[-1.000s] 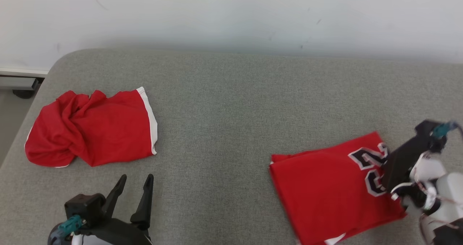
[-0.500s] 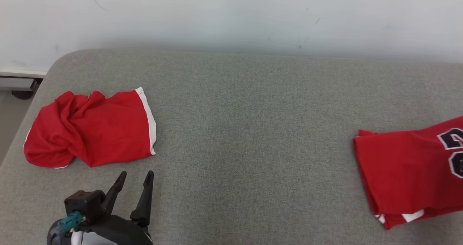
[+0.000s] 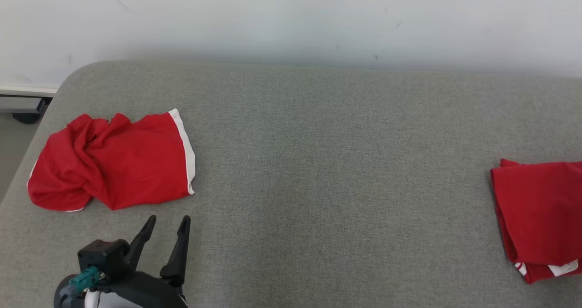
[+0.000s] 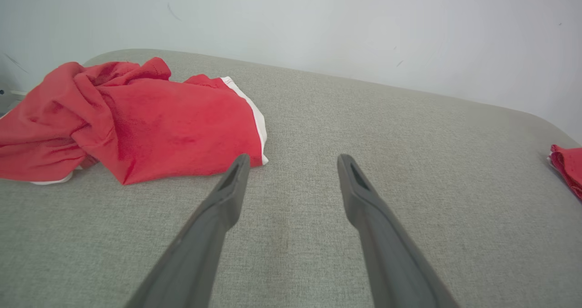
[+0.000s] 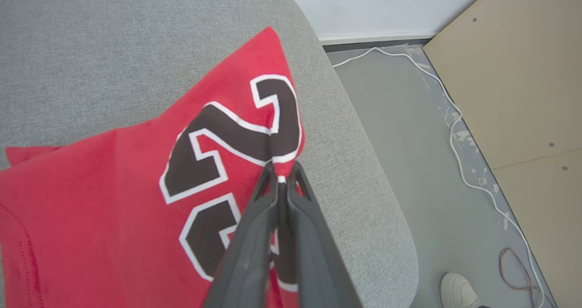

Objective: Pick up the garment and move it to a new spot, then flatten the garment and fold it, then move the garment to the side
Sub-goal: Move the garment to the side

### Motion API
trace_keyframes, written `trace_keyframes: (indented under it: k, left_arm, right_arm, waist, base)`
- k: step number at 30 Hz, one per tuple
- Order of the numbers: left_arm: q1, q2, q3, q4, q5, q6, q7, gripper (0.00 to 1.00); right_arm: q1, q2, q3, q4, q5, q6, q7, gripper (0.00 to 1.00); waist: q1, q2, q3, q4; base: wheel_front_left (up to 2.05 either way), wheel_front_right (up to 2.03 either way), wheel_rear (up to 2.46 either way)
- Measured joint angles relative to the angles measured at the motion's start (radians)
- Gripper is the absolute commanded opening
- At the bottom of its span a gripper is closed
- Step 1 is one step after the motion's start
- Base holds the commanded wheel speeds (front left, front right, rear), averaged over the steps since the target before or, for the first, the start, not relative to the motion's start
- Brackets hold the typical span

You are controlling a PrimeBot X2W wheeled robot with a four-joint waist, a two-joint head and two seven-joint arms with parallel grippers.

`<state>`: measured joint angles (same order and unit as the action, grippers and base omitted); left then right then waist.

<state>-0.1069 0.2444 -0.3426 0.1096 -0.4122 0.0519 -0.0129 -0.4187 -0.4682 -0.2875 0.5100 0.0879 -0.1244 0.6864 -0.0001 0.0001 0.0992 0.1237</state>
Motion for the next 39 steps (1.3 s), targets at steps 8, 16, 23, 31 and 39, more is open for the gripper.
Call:
trace_keyframes:
  k: [8, 16, 23, 31, 39]
  left_arm:
    - [-0.002, -0.001, -0.009, -0.001, 0.001, 0.000, 0.010, 1.00]
    - [-0.005, -0.002, -0.013, -0.003, 0.001, 0.000, 0.012, 1.00]
    - [-0.034, -0.019, -0.013, 0.006, 0.006, 0.001, 0.010, 1.00]
    - [-0.033, -0.011, 0.018, 0.025, 0.009, 0.019, -0.019, 1.00]
    - [0.020, 0.006, 0.042, 0.023, 0.010, 0.028, -0.054, 1.00]
  right_arm:
    - [-0.002, 0.008, -0.003, 0.005, -0.011, 0.000, -0.048, 1.00]
    - [-0.052, 0.007, 0.016, 0.028, 0.000, 0.020, -0.127, 1.00]
    - [-0.061, 0.043, 0.039, -0.001, 0.036, 0.082, -0.250, 1.00]
    - [0.053, 0.171, 0.079, -0.138, 0.090, 0.156, -0.450, 1.00]
    - [0.205, 0.350, 0.148, -0.350, 0.103, 0.158, -0.592, 1.00]
  waist:
    - [0.0001, 0.0000, 0.008, -0.008]
    - [0.0001, 0.0000, 0.013, -0.010]
    - [0.0001, 0.0000, 0.004, -0.005]
    - [0.0001, 0.0000, -0.035, -0.012]
    - [0.0001, -0.0001, -0.082, -0.049]
  base:
    - [0.00, 0.00, 0.00]
    - [0.00, 0.00, 0.00]
    - [0.00, 0.00, 0.00]
    - [0.00, 0.00, 0.00]
    - [0.00, 0.00, 0.00]
